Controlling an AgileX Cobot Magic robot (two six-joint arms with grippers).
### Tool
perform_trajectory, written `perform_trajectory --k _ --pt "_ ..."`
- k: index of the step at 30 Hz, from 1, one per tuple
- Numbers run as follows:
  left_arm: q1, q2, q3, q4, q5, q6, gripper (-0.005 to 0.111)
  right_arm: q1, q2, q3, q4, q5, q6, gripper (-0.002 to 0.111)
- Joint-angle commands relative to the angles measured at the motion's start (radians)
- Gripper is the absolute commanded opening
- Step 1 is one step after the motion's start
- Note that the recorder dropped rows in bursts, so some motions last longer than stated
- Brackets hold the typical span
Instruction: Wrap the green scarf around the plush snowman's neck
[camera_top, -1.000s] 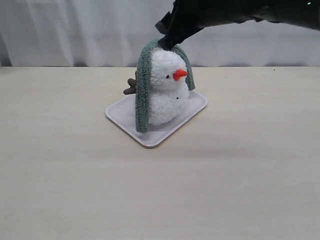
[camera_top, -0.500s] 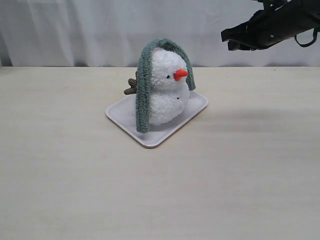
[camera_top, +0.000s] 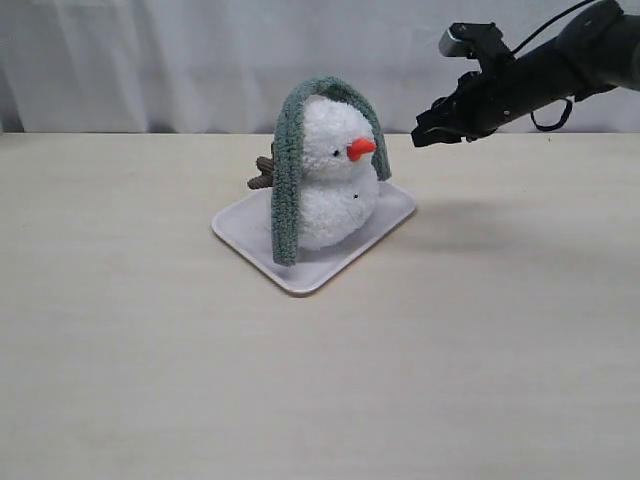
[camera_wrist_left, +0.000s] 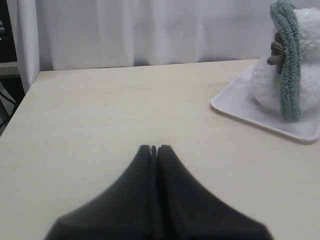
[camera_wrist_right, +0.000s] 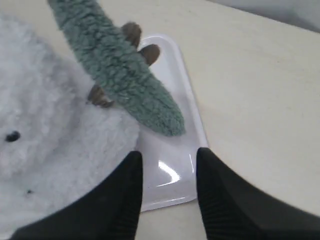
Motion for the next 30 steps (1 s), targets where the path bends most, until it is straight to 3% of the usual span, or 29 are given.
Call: perform_trajectory --k 1,4,9,14,23,30 --pt "0.001 -0.002 0.003 -0.005 -0.014 -0.001 0.0 -0.002 -0.012 -0.012 0.118 0.069 -0.19 0.05" --pt "0.001 -0.002 0.003 -0.005 -0.014 -0.001 0.0 0.011 -0.008 -0.012 0.157 0.085 -0.259 0.054" --pt "0.001 -0.002 0.003 -0.005 -0.014 -0.001 0.0 0.043 0.03 -0.006 0.046 0.041 -0.345 0.054" --pt "0.001 -0.002 0.003 -0.005 -0.014 -0.001 0.0 0.072 0.052 -0.006 0.007 -0.13 -0.345 0.054" --pt "0.001 -0.002 0.003 -0.005 -0.014 -0.001 0.0 0.096 0.097 -0.006 0.083 -0.189 -0.496 0.054" --pt "0.001 -0.002 0.003 -0.003 -0.016 -0.001 0.0 0.102 0.144 -0.006 0.129 -0.263 -0.506 0.054"
